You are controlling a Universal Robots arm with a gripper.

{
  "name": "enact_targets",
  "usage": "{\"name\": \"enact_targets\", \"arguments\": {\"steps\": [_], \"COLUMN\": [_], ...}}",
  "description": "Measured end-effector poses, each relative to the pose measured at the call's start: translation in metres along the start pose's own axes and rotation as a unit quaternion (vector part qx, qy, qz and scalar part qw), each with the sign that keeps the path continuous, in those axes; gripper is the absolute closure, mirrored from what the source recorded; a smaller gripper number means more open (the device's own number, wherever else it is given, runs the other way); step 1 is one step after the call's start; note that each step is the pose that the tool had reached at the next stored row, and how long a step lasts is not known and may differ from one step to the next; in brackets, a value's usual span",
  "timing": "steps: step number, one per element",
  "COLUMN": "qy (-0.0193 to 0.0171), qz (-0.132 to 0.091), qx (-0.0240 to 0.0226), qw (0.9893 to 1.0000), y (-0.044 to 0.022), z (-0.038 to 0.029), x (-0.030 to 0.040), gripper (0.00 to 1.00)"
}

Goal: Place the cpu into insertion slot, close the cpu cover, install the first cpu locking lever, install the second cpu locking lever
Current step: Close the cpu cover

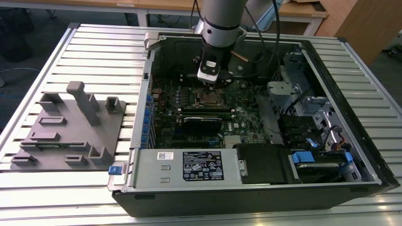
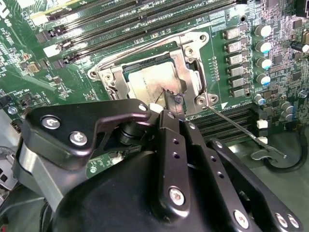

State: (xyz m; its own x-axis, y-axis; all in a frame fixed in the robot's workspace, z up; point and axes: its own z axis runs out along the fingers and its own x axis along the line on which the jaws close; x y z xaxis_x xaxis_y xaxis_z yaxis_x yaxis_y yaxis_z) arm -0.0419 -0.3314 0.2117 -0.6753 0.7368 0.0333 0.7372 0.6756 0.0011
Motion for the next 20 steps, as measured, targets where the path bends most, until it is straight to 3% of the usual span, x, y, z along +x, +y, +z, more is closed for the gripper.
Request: {"name": "enact_targets", "arguments": {"steps": [5,10,16,20], "qy": [0.0002,0.0006,0.0011,0.0013], "qz": [-0.039,-0.080,-0.129,-0.162], "qx": [0.0011,0.0021,0.0033,0.0042], "qw": [0.9992,0.9968,0.9916,0.9869], "y": [0.0000,0.0000,0.0000,0.0000], "z": [0.0003,0.0009,0.0020,0.0029], "x": [0.0000,0.0000,-0.0001,-0.0001], "gripper": [0.90,0.90,0.90,0.90]}}
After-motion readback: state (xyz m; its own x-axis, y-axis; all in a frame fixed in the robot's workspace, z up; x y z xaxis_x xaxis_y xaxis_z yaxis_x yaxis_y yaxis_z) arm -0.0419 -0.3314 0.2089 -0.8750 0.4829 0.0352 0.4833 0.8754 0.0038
